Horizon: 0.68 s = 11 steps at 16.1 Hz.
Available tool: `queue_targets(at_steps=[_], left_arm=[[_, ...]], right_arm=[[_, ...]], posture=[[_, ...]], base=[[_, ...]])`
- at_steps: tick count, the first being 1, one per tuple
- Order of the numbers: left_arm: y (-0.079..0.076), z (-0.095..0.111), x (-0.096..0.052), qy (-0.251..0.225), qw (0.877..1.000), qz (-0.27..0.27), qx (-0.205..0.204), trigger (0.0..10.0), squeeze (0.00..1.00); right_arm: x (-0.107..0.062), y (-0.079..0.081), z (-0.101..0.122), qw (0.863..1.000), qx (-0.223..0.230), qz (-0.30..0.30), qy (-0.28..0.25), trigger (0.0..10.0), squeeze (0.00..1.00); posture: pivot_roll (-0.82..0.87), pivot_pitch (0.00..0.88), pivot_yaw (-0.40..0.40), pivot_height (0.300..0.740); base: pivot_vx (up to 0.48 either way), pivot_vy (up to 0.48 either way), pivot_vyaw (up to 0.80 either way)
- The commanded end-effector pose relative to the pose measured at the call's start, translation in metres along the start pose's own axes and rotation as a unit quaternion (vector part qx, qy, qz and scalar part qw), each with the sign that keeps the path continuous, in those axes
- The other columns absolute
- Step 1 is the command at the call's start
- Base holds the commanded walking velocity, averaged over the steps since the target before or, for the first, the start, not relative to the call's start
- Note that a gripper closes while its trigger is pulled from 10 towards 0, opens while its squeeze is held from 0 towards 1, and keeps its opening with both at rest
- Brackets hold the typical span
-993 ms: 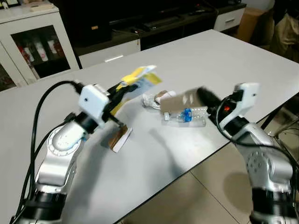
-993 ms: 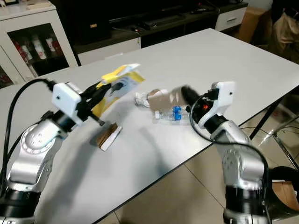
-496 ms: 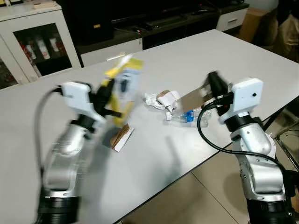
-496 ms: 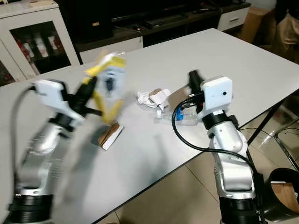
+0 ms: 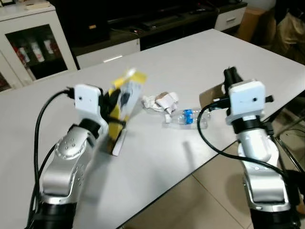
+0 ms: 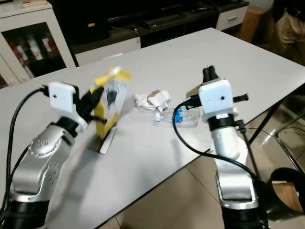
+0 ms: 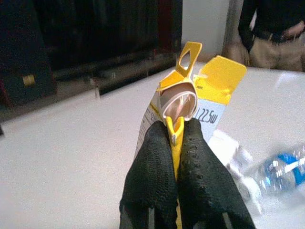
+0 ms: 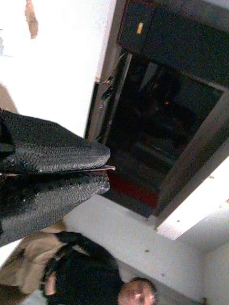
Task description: Picking trash to rubbish bin
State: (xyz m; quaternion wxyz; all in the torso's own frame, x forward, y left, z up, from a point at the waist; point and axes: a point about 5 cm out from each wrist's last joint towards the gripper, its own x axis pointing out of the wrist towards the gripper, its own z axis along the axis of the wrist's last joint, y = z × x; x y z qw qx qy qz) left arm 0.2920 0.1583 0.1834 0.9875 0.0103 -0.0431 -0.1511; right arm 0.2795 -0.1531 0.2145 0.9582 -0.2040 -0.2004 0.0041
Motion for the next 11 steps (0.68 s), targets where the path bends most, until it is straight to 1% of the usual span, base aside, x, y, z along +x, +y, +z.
queue_targets(at_steps=[1,2,3,4,5,7,8,9,10,11], left_arm=[[-0.002,0.001,0.000,0.013,1.000,0.003,0.000,10.0,0.00],[-0.004,0.002,0.000,0.008,1.000,-0.001,-0.018,10.0,0.00],[-0.003,0.006,0.000,-0.008,1.000,0.007,-0.027,10.0,0.00],[-0.002,0.006,-0.001,-0.013,1.000,0.012,-0.025,10.0,0.00],[0.000,0.006,-0.001,-0.018,0.999,0.027,-0.037,10.0,0.00],[0.002,0.007,-0.003,-0.015,0.999,0.033,-0.010,10.0,0.00],[0.002,0.007,-0.004,-0.016,0.999,0.035,-0.008,10.0,0.00],[0.006,0.008,-0.006,-0.019,0.999,0.049,0.006,10.0,0.00],[0.010,0.008,-0.009,-0.021,0.997,0.066,0.019,10.0,0.00],[0.012,0.009,-0.010,-0.021,0.997,0.074,0.024,10.0,0.00]], right_arm=[[-0.004,-0.001,-0.007,1.000,0.006,-0.007,0.024,10.0,0.00],[-0.005,-0.001,-0.008,0.999,0.003,-0.013,0.030,10.0,0.00],[-0.006,-0.003,-0.009,0.999,0.006,-0.024,0.036,10.0,0.00],[-0.007,-0.003,-0.009,0.999,0.007,-0.026,0.036,10.0,0.00],[-0.006,-0.003,-0.008,0.999,-0.002,-0.021,0.033,10.0,0.00],[-0.005,-0.004,-0.008,0.999,-0.005,-0.013,0.036,10.0,0.00],[-0.004,-0.004,-0.008,0.999,-0.003,-0.013,0.037,10.0,0.00],[-0.003,-0.002,-0.009,0.999,0.000,0.003,0.041,10.0,0.00],[-0.002,0.003,-0.013,0.998,0.015,0.021,0.057,10.0,0.00],[-0.003,0.007,-0.016,0.997,0.029,0.034,0.070,10.0,0.00]], posture=[[-0.08,0.000,0.014,0.740],[-0.08,0.000,0.008,0.740],[-0.08,0.000,0.006,0.740],[-0.08,0.000,0.003,0.740],[-0.07,0.000,-0.002,0.740],[-0.06,0.000,-0.020,0.740],[-0.06,0.000,-0.025,0.740],[-0.06,0.000,-0.038,0.740],[-0.05,0.000,-0.047,0.740],[-0.05,0.000,-0.052,0.740]], base=[[0.000,0.000,-0.80],[0.000,0.000,-0.80],[0.000,0.000,-0.80],[0.000,0.000,-0.80],[0.000,0.000,-0.80],[0.000,0.000,-0.80],[0.000,0.000,-0.80],[0.000,0.000,-0.80],[0.000,0.000,-0.52],[0.000,0.000,0.00]])
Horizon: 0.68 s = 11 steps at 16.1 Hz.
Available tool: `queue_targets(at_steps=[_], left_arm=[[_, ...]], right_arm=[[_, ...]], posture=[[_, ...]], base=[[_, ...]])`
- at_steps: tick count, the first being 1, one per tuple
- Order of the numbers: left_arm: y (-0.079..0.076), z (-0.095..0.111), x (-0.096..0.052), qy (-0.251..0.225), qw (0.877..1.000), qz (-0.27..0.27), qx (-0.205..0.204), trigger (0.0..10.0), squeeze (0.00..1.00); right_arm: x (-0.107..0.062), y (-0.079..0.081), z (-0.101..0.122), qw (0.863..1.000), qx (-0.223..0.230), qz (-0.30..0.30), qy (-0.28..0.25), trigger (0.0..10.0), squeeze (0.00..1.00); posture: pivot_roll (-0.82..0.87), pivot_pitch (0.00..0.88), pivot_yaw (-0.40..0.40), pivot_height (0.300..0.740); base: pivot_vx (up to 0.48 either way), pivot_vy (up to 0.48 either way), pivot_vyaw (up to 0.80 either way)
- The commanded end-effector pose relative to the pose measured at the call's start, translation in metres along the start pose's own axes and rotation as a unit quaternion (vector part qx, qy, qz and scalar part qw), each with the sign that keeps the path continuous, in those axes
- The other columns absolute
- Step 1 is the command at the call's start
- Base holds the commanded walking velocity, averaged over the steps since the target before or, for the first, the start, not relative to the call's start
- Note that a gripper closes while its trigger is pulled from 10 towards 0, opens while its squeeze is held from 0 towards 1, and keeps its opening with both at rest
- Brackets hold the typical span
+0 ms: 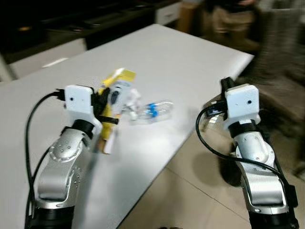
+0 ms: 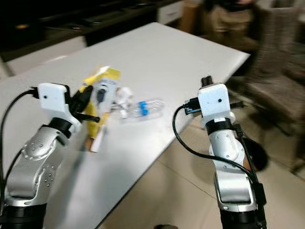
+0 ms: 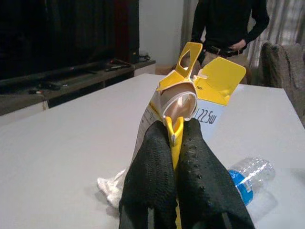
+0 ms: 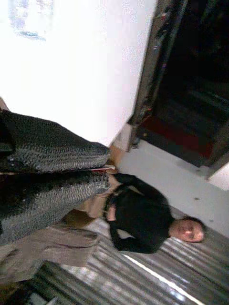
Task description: Picking trash to rubbish bin
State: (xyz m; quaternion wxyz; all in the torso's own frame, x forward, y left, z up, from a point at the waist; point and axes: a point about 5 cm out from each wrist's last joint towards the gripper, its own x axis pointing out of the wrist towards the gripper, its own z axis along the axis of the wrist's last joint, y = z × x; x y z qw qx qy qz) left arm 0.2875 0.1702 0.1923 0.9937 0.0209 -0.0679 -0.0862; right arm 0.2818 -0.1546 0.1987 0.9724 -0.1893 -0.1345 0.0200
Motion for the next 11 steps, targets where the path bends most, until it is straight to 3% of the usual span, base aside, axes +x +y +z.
queue_targets(at_steps=[1,5,8,11], left_arm=[[0.003,0.001,-0.003,-0.001,1.000,0.014,0.012,10.0,0.00],[0.005,0.009,0.002,-0.014,0.999,0.018,0.030,10.0,0.00],[0.013,0.036,0.015,-0.053,0.997,0.022,0.047,10.0,0.00],[0.007,0.041,0.018,-0.060,0.997,0.008,0.045,10.0,0.00]], right_arm=[[0.001,0.005,-0.004,1.000,0.007,0.018,0.018,10.0,0.00],[0.000,0.012,-0.006,0.999,0.020,0.036,0.026,10.0,0.00],[-0.001,0.008,-0.001,0.999,0.028,0.026,0.016,10.0,0.00],[-0.002,0.008,-0.001,0.999,0.030,0.029,0.016,10.0,0.00]], posture=[[-0.05,0.000,-0.055,0.740],[-0.05,0.000,-0.049,0.740],[-0.05,0.000,-0.036,0.740],[-0.06,0.000,-0.031,0.740]], base=[[0.000,0.000,0.00],[0.000,-0.359,0.00],[0.000,-0.401,0.00],[0.000,-0.401,0.00]])
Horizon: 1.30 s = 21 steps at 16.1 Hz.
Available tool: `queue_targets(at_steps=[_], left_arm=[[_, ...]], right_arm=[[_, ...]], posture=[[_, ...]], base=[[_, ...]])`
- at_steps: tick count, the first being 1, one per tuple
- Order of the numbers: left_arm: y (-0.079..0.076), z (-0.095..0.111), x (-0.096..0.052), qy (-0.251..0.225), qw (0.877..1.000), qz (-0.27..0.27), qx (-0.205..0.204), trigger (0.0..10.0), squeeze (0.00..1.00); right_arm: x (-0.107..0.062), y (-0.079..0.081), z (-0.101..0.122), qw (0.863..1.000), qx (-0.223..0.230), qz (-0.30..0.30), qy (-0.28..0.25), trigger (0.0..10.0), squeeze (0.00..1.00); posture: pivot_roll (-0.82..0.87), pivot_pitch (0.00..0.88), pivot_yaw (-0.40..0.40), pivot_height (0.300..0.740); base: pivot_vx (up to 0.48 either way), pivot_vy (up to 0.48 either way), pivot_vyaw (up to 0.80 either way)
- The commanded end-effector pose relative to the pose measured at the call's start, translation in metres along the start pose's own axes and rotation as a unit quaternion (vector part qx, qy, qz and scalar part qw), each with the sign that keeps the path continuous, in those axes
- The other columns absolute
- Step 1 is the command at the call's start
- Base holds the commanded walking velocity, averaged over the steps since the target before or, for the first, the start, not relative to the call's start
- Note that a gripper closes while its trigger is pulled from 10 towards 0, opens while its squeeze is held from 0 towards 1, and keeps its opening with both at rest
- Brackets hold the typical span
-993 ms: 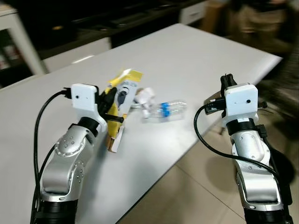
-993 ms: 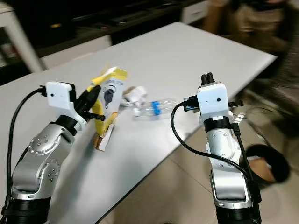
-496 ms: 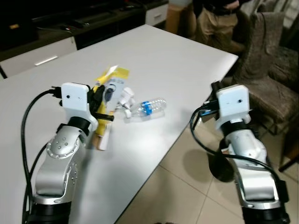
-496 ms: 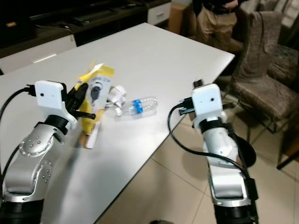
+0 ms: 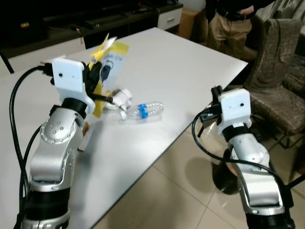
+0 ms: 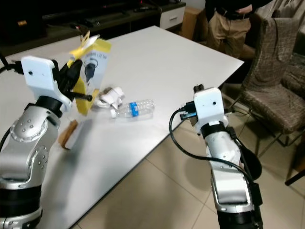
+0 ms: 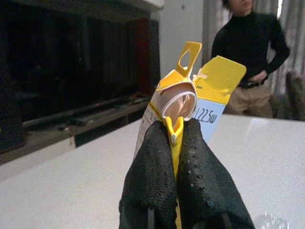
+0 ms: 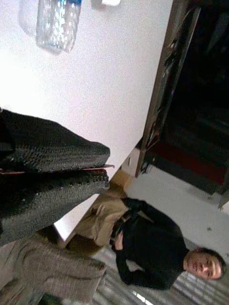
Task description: Picking trash to rubbish bin
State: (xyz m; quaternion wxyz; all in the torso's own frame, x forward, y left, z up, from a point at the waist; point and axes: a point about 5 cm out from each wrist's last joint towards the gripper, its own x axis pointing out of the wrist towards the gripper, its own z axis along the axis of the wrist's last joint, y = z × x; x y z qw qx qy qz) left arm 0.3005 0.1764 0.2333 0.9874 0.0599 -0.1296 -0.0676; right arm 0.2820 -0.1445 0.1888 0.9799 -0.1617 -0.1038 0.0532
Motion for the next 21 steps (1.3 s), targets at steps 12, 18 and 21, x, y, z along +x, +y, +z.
queue_targets(at_steps=[12,18,21], left_arm=[[-0.023,0.000,0.006,0.004,0.998,-0.048,-0.036,10.0,0.00],[-0.035,-0.063,-0.016,0.125,0.988,-0.082,-0.034,10.0,0.00],[-0.046,-0.097,-0.035,0.176,0.976,-0.120,-0.049,10.0,0.00]], right_arm=[[-0.007,-0.008,0.003,1.000,-0.009,-0.015,-0.005,10.0,0.00],[-0.028,0.004,-0.047,0.993,-0.009,0.003,0.116,10.0,0.00],[-0.050,0.014,-0.095,0.972,0.013,0.016,0.235,10.0,0.00]], posture=[[-0.08,0.000,-0.013,0.740],[-0.09,0.000,0.006,0.740],[-0.08,0.000,0.002,0.740]], base=[[0.000,-0.333,0.00],[0.000,0.387,0.00],[0.000,0.000,0.00]])
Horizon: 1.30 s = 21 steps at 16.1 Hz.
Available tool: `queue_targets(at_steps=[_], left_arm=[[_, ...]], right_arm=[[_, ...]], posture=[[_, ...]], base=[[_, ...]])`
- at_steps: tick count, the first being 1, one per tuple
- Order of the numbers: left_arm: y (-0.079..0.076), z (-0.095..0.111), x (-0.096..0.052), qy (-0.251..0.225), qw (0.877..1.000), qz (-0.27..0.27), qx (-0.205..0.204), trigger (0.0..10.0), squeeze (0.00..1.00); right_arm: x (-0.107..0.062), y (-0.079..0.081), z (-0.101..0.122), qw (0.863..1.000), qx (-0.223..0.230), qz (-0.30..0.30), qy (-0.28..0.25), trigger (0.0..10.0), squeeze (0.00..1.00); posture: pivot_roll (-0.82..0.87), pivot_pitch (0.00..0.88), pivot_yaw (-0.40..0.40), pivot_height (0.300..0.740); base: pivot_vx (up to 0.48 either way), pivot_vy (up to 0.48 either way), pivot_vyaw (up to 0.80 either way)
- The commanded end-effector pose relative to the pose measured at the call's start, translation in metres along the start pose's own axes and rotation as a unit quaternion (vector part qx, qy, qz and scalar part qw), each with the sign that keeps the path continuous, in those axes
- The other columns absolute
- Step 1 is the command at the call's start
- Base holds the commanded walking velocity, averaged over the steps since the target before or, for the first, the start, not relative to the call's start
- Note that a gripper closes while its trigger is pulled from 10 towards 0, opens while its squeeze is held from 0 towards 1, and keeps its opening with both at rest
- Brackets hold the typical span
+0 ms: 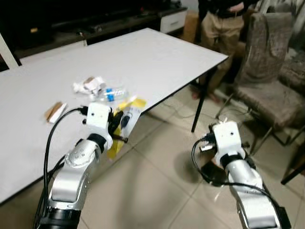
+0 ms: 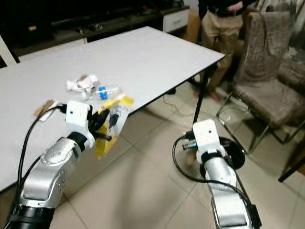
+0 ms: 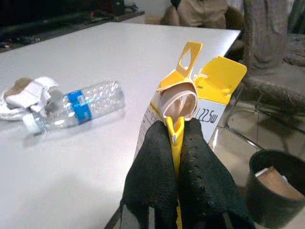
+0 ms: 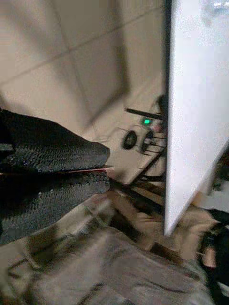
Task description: Picking trash to rubbish bin
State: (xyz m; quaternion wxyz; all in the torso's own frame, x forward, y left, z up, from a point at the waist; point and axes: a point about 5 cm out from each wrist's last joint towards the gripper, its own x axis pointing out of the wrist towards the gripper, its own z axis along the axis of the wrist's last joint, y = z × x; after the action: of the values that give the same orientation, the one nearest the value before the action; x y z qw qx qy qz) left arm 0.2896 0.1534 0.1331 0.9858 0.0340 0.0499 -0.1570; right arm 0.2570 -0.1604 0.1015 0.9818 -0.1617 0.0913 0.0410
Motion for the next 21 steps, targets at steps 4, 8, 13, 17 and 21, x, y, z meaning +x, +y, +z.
queue_targets(at_steps=[4,8,13,17,21], left_arm=[[-0.014,-0.053,-0.006,0.070,0.995,-0.060,0.031,10.0,0.00],[-0.016,-0.064,-0.008,0.075,0.994,-0.063,0.048,10.0,0.00],[-0.019,-0.064,-0.006,0.055,0.996,-0.067,0.032,10.0,0.00],[-0.024,-0.063,-0.004,0.050,0.995,-0.077,0.027,10.0,0.00],[-0.023,-0.062,0.001,0.050,0.995,-0.084,0.036,10.0,0.00]], right_arm=[[-0.001,0.012,-0.048,0.995,0.010,0.019,0.098,10.0,0.00],[-0.001,0.018,-0.059,0.993,0.035,0.020,0.112,10.0,0.00],[-0.003,0.021,-0.064,0.993,0.040,0.023,0.111,10.0,0.00],[-0.002,0.021,-0.063,0.993,0.041,0.020,0.106,10.0,0.00],[-0.003,0.022,-0.061,0.994,0.042,0.019,0.102,10.0,0.00]], posture=[[-0.08,0.000,-0.010,0.740],[-0.07,0.000,-0.016,0.740],[-0.09,0.000,-0.019,0.740],[-0.09,0.000,-0.001,0.740],[-0.11,0.000,0.011,0.740]], base=[[0.000,0.000,-0.75],[0.000,0.000,-0.80],[0.049,0.000,-0.80],[0.261,0.000,-0.80],[0.272,0.000,-0.71]])
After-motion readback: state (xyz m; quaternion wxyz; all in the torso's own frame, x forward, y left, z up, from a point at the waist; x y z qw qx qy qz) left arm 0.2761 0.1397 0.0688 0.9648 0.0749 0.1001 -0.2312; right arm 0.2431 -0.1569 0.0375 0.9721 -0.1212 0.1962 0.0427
